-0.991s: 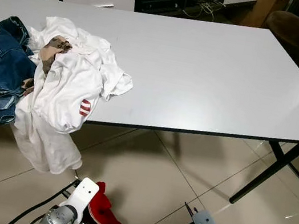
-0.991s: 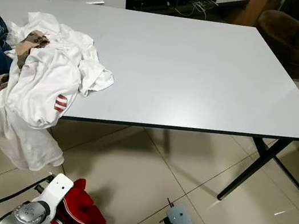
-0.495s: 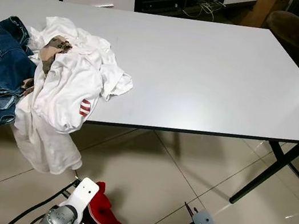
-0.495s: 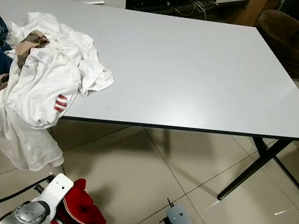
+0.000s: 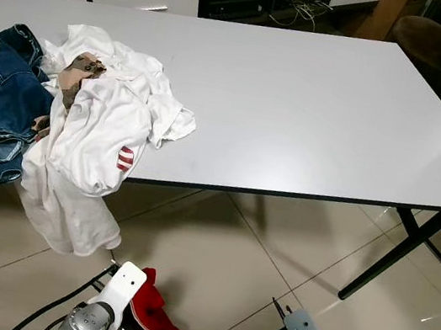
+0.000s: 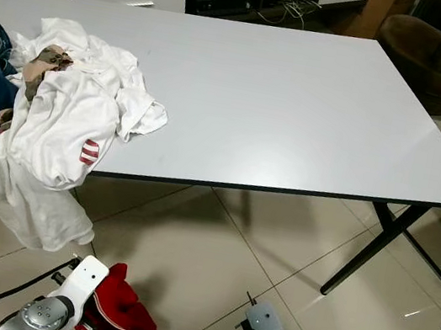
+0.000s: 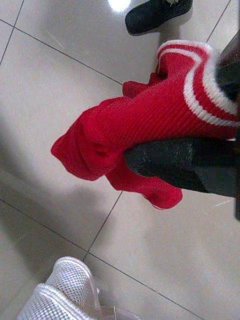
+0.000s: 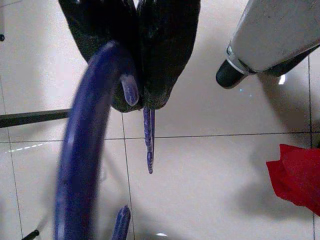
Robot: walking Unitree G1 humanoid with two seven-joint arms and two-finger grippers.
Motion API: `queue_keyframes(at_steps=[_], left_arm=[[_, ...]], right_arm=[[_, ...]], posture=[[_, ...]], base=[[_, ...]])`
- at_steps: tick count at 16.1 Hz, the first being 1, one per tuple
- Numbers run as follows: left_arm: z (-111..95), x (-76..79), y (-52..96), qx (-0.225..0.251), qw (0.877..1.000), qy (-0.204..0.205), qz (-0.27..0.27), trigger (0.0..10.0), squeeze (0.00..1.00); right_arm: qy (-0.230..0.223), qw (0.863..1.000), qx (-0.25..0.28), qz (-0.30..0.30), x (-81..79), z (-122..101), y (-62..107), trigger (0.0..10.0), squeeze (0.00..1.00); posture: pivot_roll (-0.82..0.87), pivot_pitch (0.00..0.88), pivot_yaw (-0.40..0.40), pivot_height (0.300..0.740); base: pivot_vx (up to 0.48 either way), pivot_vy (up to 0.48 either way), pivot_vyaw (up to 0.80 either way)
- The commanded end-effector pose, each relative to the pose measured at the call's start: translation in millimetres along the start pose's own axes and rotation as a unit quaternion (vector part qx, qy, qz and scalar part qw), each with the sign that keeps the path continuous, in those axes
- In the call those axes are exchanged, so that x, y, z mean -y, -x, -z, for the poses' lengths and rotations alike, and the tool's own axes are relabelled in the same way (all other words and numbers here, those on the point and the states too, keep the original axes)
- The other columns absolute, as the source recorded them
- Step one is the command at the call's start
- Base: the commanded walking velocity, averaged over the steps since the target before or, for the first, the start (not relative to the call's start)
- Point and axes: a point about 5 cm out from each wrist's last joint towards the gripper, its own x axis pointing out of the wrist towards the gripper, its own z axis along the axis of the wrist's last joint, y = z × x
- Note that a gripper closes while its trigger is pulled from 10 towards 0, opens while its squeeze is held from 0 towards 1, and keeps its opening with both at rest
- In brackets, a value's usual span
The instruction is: Hang hanger
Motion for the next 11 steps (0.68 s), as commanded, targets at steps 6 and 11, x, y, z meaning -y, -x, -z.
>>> queue_keyframes(at_steps=[6,11], left_arm=[[-41,-7.5,-5.3,0.104,0.994,0.024,-0.011,10.0,0.0],[-51,-23.2,4.2,0.195,0.979,0.06,-0.023,10.0,0.0]], right_arm=[[-0.024,0.995,0.098,0.02,7.7,-30,-2.7,10.0,0.0],[-0.058,0.976,0.207,0.027,10.7,-35,12.6,10.0,0.0]], posture=[[-0.01,0.0,0.042,0.74],[-0.02,0.0,0.058,0.74]], base=[[0.0,0.0,0.0],[0.0,0.0,0.0]])
